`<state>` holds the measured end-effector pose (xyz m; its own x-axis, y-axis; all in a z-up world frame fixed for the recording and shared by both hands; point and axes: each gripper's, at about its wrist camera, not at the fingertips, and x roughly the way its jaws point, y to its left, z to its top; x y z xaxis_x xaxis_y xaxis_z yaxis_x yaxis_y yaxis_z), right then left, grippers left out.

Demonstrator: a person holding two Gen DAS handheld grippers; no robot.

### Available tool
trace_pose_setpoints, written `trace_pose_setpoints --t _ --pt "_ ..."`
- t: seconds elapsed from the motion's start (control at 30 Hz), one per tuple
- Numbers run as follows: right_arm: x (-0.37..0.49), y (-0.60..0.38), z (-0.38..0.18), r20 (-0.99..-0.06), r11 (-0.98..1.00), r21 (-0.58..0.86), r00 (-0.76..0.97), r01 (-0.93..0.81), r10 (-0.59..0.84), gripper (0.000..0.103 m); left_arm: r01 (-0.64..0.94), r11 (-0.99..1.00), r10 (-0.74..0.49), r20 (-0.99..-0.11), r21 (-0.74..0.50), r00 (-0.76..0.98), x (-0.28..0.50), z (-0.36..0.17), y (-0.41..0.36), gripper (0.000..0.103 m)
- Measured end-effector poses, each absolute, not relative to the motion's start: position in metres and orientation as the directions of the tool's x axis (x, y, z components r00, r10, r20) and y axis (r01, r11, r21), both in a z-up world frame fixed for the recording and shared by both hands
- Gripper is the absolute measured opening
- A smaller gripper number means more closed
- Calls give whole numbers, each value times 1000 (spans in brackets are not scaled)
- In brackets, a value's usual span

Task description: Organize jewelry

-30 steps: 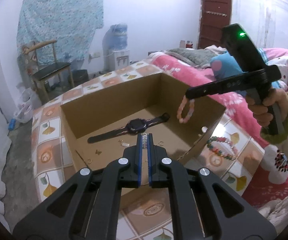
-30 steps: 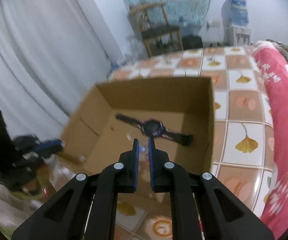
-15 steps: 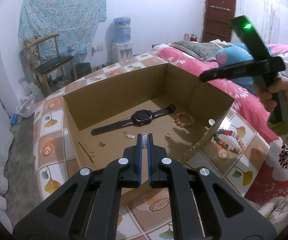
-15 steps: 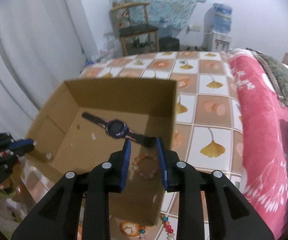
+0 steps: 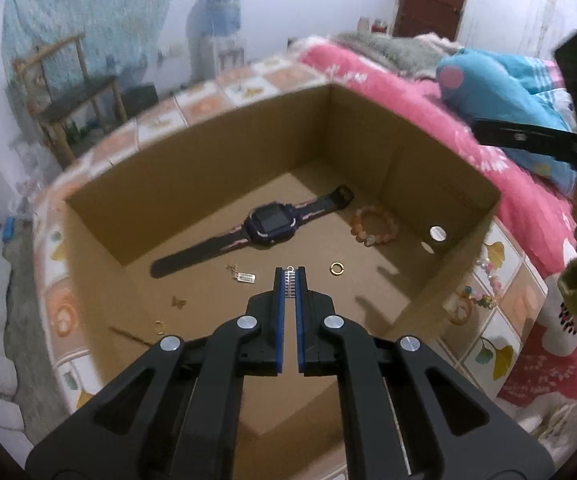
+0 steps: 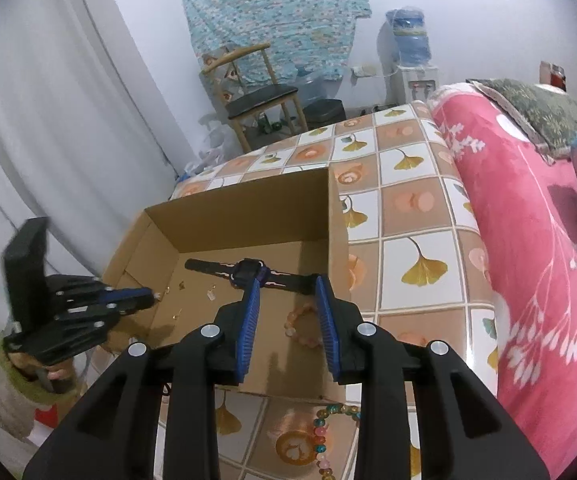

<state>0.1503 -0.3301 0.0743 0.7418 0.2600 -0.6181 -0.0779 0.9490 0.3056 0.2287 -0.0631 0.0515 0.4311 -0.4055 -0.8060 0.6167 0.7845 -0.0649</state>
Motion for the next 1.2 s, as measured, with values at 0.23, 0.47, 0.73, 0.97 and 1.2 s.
trace_pose_setpoints --t 0.23,0.47,0.73,0.97,1.2 --pt "148 -341 71 -619 948 315 747 -49 244 29 569 805 -392 -869 -166 302 260 32 -67 4" --pt "142 -343 67 -618 944 327 746 -42 247 29 513 832 -394 -877 -213 275 264 30 -56 10" --pt "122 -353 65 -624 945 326 753 6 210 29 492 851 -401 -830 -181 387 255 46 -47 14" --pt "98 -383 34 -710 934 321 693 155 128 29 601 790 -508 -673 -116 538 187 92 -48 27" --pt "84 -383 -10 -796 931 300 592 208 124 29 742 645 -636 -667 -184 387 129 77 -98 33"
